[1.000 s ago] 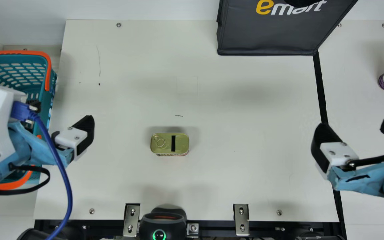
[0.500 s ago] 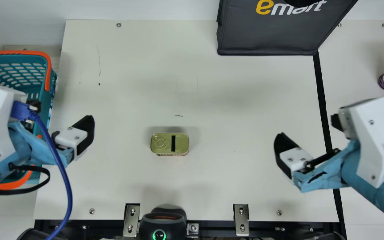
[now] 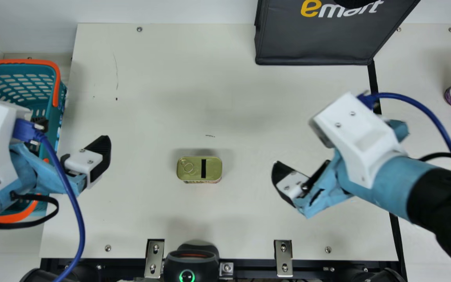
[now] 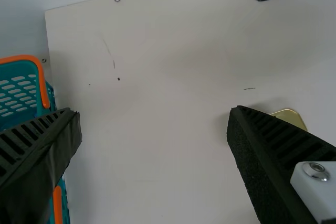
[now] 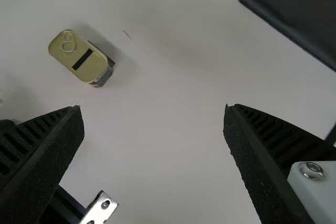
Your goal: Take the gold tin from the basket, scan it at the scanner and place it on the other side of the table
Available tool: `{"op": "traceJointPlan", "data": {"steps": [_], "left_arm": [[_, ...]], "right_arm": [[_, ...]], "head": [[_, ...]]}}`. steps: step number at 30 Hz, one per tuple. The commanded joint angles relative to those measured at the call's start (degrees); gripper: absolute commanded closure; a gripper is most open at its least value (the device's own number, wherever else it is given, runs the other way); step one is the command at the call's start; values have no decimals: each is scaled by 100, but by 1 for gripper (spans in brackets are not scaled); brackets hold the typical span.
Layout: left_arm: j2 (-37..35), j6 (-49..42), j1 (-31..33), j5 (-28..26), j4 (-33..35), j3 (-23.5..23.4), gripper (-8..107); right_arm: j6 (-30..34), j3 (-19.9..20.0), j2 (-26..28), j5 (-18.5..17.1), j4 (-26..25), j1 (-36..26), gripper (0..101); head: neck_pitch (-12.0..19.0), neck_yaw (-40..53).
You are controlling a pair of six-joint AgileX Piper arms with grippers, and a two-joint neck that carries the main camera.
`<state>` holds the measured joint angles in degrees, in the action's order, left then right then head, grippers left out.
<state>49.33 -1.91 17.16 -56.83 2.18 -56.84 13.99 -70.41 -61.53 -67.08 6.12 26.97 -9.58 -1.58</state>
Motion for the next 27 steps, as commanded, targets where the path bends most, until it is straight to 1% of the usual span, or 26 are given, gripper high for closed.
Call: {"op": "traceJointPlan", "data": {"steps": [1, 7, 12, 27], "left_arm": [[0, 0, 0, 0, 0, 0, 9], [0, 0, 0, 0, 0, 0, 9], [0, 0, 0, 0, 0, 0, 9], [0, 0, 0, 0, 0, 0, 9]], "right_arm": [[20, -31, -225, 62, 16, 292, 6], [129, -192, -780, 259, 91, 838, 6], [281, -344, -1230, 372, 197, 1170, 6], [926, -799, -2433, 462, 436, 1747, 6]], "head": [[166, 0], [166, 0], [166, 0], [166, 0]]}}
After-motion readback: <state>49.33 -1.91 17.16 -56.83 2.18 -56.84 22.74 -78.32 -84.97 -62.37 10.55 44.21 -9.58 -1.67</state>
